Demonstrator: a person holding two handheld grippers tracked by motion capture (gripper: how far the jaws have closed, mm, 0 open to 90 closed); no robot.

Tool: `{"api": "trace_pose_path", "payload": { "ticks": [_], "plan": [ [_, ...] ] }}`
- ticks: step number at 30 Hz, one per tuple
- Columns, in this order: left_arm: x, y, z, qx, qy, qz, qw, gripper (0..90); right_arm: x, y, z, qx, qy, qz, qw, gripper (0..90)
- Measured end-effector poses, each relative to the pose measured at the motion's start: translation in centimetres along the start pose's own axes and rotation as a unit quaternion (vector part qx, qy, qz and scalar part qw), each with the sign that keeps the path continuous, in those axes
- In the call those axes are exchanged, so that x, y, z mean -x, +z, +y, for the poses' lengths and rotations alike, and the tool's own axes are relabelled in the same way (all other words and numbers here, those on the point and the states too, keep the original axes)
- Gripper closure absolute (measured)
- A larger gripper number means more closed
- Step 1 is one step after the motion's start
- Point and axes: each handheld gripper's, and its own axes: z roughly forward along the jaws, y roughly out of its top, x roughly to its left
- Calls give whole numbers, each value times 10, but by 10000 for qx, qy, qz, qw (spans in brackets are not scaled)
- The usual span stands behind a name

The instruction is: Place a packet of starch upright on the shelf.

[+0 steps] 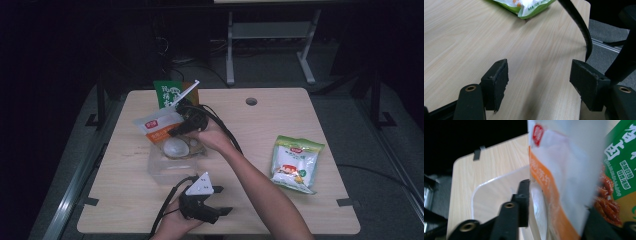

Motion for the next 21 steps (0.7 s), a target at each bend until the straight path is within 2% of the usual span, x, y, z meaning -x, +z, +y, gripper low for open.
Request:
{"api": "trace_pose_path", "payload": {
  "ticks": [5, 7, 8, 12, 15, 19, 21],
  "plan": [
    [-1, -1, 0, 28, -41, 12, 10000, 304, -1, 1, 14, -345, -119, -118, 9993, 663],
    [-1, -1, -1, 36, -65, 2, 10000, 303, 0, 1, 20, -392, -93, -161, 9991, 663],
    [-1, -1, -1, 46, -72, -2, 10000, 303, 0, 1, 23, -498, -32, -141, 9987, 664],
    [0, -1, -1, 61, -61, -8, 10000, 303, 2, 0, 35, -732, -70, -142, 9972, 684],
    [0, 0, -1, 51, -100, -24, 9999, 303, 2, 0, 40, -829, -111, -162, 9964, 743],
    [1, 0, -1, 57, -115, -34, 9999, 304, 4, 2, 39, -901, -112, -191, 9957, 886],
    [1, 0, -1, 56, -83, -22, 9999, 304, 2, 2, 38, -837, -120, -129, 9963, 894]
  ]
}}
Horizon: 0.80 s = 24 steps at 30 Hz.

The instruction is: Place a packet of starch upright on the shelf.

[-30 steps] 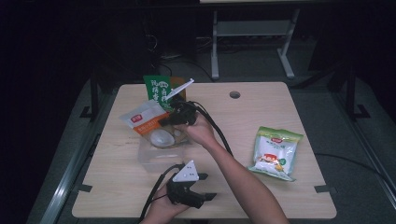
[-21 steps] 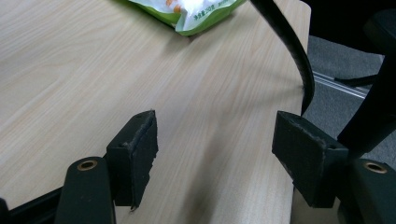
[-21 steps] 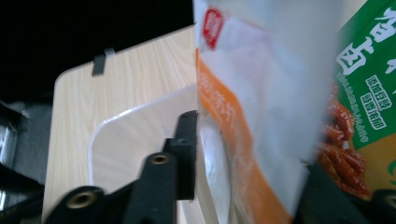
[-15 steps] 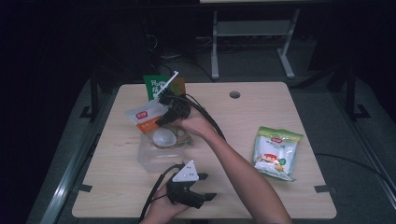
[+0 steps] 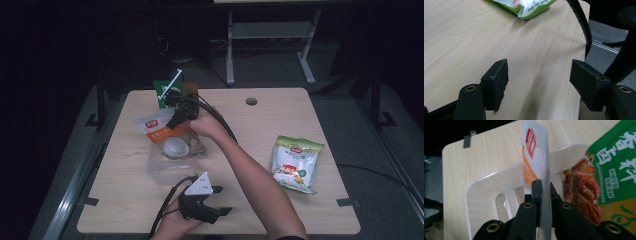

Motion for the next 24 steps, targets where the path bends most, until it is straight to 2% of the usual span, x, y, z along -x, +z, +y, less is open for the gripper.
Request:
{"api": "trace_pose_path", "payload": {
  "ticks": [5, 10, 14, 16, 18, 21, 23, 24],
  "plan": [
    [-1, -1, 1, -15, 56, 14, 10000, 304, -7, -4, -9, 435, 64, 261, 9987, 898],
    [1, 0, 1, -20, 88, 4, 10000, 303, -15, -13, -16, 928, 188, 292, 9951, 898],
    [3, 0, 1, -12, 87, -11, 10000, 304, -17, -16, -23, 1289, 454, 325, 9901, 899],
    [3, 0, 1, -25, 101, -8, 9999, 304, -14, -13, -29, 1470, 579, 345, 9868, 899],
    [3, 0, 1, -29, 91, -7, 10000, 303, -10, -9, -37, 1662, 771, 395, 9823, 899],
    [4, 0, 1, -37, 109, -14, 9999, 303, -5, -1, -49, 1804, 973, 378, 9780, 899],
    [3, 0, 1, -47, 137, -10, 9999, 303, -3, 2, -54, 1834, 1032, 417, 9767, 899],
    [3, 0, 1, -38, 124, -14, 9999, 303, -2, 3, -55, 1811, 1029, 425, 9771, 899]
  ]
}}
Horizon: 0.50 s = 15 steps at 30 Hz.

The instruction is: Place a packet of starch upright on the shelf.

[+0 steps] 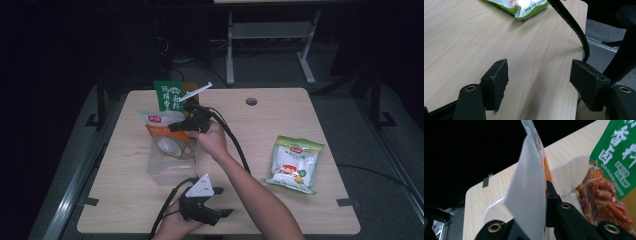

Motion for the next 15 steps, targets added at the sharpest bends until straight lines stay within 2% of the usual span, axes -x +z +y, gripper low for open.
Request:
{"api": "trace_pose_path", "payload": {
  "ticks": [1, 3, 4, 5, 10, 12, 14, 15],
  "plan": [
    [0, 0, 0, 9, -10, 2, 10000, 303, 1, 1, -1, -49, -30, 40, 10000, 898],
    [0, 0, 0, 23, -40, 7, 10000, 303, 2, 4, -4, -156, -202, -29, 9997, 898],
    [0, 0, 0, 24, -34, 13, 10000, 303, 2, 4, -4, -142, -153, 51, 9998, 898],
    [0, 0, 0, 26, -31, 18, 10000, 303, 3, 5, -4, -145, -221, 92, 9996, 897],
    [-1, 0, 0, 10, -40, 26, 10000, 303, 4, 5, -4, -206, -310, 152, 9992, 892],
    [-1, 0, 0, 15, -39, 25, 10000, 303, 4, 5, -3, -220, -336, 83, 9992, 855],
    [0, 0, -1, 7, -31, 26, 10000, 303, 4, 4, -1, -344, -371, -13, 9987, 834],
    [-1, 0, -1, -19, -13, 24, 10000, 303, 4, 3, -1, -442, -529, -223, 9974, 793]
  ]
}}
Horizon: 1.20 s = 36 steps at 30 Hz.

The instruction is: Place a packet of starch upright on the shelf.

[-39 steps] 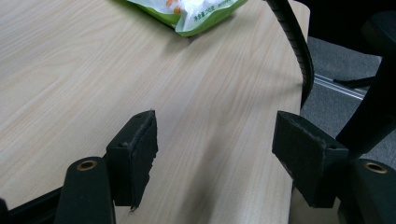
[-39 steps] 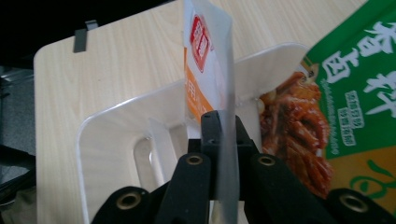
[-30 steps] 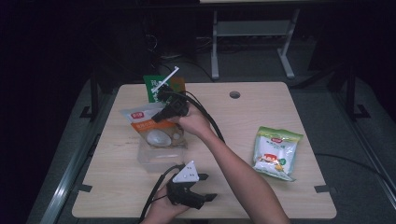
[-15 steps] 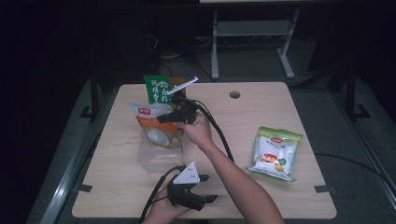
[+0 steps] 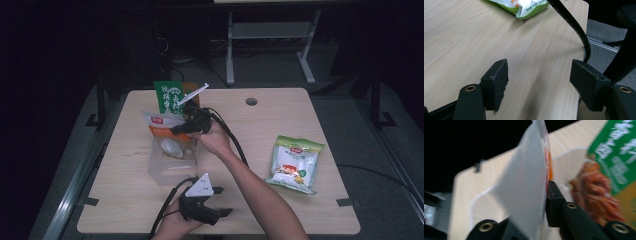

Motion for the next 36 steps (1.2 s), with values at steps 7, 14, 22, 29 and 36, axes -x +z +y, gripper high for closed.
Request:
{"api": "trace_pose_path", "payload": {
  "ticks": [7, 14, 22, 29, 36],
  "plan": [
    [0, 1, 0, 1, -2, -2, 10000, 303, 3, -8, -1, -438, -38, -281, 9986, 703],
    [0, 1, 0, -14, 23, 0, 10000, 303, 8, -7, -7, -827, -218, -327, 9958, 892],
    [1, 2, 0, 24, -33, -30, 10000, 304, 20, -3, -15, -752, -174, -377, 9963, 896],
    [0, 2, 1, 17, -7, -27, 10000, 304, 20, -5, -13, -692, -104, -491, 9963, 716],
    [0, 2, 1, 31, -33, 1, 10000, 303, 19, -12, -15, -744, -26, -383, 9965, 591]
  ]
}}
